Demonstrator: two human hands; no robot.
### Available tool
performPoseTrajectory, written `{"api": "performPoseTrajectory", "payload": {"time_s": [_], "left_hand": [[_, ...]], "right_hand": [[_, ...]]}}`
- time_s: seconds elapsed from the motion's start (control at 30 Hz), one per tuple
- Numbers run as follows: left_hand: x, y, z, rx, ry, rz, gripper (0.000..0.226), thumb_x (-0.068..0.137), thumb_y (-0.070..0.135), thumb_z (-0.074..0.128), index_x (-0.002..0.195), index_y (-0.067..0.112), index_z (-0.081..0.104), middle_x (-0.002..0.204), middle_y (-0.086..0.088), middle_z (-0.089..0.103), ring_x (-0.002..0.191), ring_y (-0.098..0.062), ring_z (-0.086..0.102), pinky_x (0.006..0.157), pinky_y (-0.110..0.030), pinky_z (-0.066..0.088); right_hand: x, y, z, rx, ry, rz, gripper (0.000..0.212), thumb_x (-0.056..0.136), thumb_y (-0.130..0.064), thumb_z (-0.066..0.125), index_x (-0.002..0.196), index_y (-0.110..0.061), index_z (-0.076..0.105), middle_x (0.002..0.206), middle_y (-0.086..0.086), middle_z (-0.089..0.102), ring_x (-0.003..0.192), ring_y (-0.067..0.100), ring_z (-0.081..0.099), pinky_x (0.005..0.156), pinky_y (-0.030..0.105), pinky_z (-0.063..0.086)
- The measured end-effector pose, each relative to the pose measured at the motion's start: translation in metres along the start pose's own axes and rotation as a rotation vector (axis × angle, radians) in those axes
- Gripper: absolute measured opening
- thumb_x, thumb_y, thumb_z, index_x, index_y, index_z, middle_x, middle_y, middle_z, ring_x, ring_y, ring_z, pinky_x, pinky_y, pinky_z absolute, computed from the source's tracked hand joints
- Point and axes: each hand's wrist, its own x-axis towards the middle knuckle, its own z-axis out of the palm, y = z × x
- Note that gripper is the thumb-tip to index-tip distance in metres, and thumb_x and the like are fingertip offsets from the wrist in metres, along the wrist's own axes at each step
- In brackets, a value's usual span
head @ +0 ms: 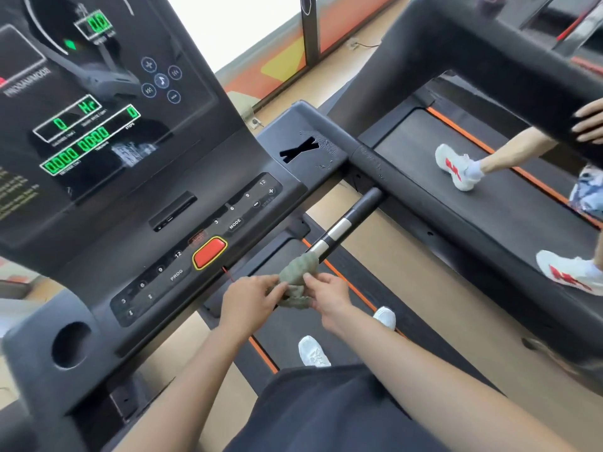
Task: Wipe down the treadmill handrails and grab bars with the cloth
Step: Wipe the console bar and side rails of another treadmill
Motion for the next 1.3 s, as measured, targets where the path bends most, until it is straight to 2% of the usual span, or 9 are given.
{"api": "performPoseTrajectory", "payload": {"time_s": [0.07, 0.4, 0.6, 0.73, 0.83, 0.93, 1.07, 1.17, 1.3], "left_hand": [[0.013, 0.012, -0.002, -0.081, -0.007, -0.009, 0.025, 0.095, 0.051, 0.061, 0.094, 0.033, 0.078, 0.081, 0.000, 0.075, 0.087, -0.025, 0.068, 0.072, -0.038, 0.054], [0.067, 0.089, 0.013, -0.101, 0.154, -0.113, 0.011, 0.090, 0.041, 0.071, 0.096, 0.034, 0.076, 0.090, 0.009, 0.077, 0.090, -0.022, 0.070, 0.072, -0.034, 0.053], [0.101, 0.145, 0.009, -0.238, 0.202, -0.020, 0.005, 0.092, 0.037, 0.070, 0.092, 0.031, 0.069, 0.083, 0.014, 0.069, 0.081, -0.011, 0.064, 0.068, -0.031, 0.047], [0.132, 0.187, 0.005, -0.309, 0.224, 0.120, 0.009, 0.093, 0.035, 0.069, 0.092, 0.028, 0.064, 0.080, 0.011, 0.056, 0.073, -0.013, 0.055, 0.067, -0.035, 0.048], [0.157, 0.218, 0.000, -0.285, 0.303, 0.197, 0.011, 0.095, 0.037, 0.067, 0.095, 0.027, 0.063, 0.084, 0.013, 0.052, 0.074, -0.015, 0.056, 0.066, -0.034, 0.046], [0.187, 0.231, 0.003, -0.159, 0.380, 0.221, 0.016, 0.094, 0.037, 0.068, 0.095, 0.022, 0.063, 0.089, 0.006, 0.058, 0.076, -0.025, 0.063, 0.061, -0.039, 0.051], [0.213, 0.220, 0.019, 0.029, 0.501, 0.171, 0.021, 0.084, 0.028, 0.080, 0.095, 0.017, 0.066, 0.090, -0.006, 0.059, 0.080, -0.031, 0.058, 0.067, -0.043, 0.050], [0.207, 0.218, 0.030, -0.014, 0.574, 0.460, 0.015, 0.087, 0.016, 0.074, 0.101, 0.016, 0.070, 0.100, -0.006, 0.062, 0.087, -0.029, 0.055, 0.076, -0.043, 0.050], [0.206, 0.213, 0.044, 0.006, 0.240, 0.815, 0.035, 0.091, 0.020, 0.068, 0.126, 0.018, 0.068, 0.139, -0.004, 0.061, 0.130, -0.027, 0.053, 0.107, -0.042, 0.046]], "right_hand": [[0.012, -0.011, -0.006, 0.000, 0.079, -0.028, 0.006, 0.092, -0.009, 0.071, 0.094, -0.004, 0.072, 0.092, 0.014, 0.076, 0.084, 0.025, 0.074, 0.074, 0.036, 0.060], [0.046, -0.073, -0.050, -0.385, 0.318, -0.341, 0.016, 0.085, -0.022, 0.076, 0.072, -0.021, 0.067, 0.071, -0.008, 0.070, 0.072, 0.016, 0.069, 0.072, 0.032, 0.056], [0.045, -0.136, -0.092, -0.532, 0.339, -0.574, 0.016, 0.085, -0.029, 0.073, 0.074, -0.025, 0.062, 0.065, -0.009, 0.066, 0.068, 0.017, 0.066, 0.073, 0.039, 0.056], [0.032, -0.185, -0.123, -0.664, 0.505, -0.848, 0.015, 0.086, -0.028, 0.076, 0.079, -0.019, 0.066, 0.057, -0.011, 0.053, 0.060, 0.020, 0.056, 0.066, 0.035, 0.047], [0.037, -0.217, -0.144, -0.709, 0.549, -0.920, 0.019, 0.084, -0.030, 0.078, 0.095, -0.017, 0.068, 0.066, -0.005, 0.060, 0.068, 0.024, 0.059, 0.069, 0.035, 0.046], [0.057, -0.228, -0.161, -0.960, 0.442, -0.835, 0.049, 0.082, -0.029, 0.079, 0.125, -0.014, 0.060, 0.093, 0.005, 0.066, 0.094, 0.028, 0.058, 0.083, 0.040, 0.048], [0.073, -0.211, -0.176, -1.306, 0.384, -0.823, 0.038, 0.083, -0.037, 0.077, 0.115, -0.018, 0.068, 0.102, 0.006, 0.063, 0.098, 0.033, 0.055, 0.082, 0.042, 0.047], [0.073, -0.200, -0.185, -1.268, 0.461, -0.987, 0.038, 0.078, -0.027, 0.082, 0.113, -0.018, 0.070, 0.097, 0.003, 0.065, 0.089, 0.033, 0.058, 0.074, 0.042, 0.046], [0.074, -0.200, -0.191, -1.199, 0.573, -0.993, 0.048, 0.078, -0.019, 0.081, 0.123, -0.016, 0.066, 0.105, 0.005, 0.063, 0.091, 0.032, 0.058, 0.076, 0.042, 0.045]]}}
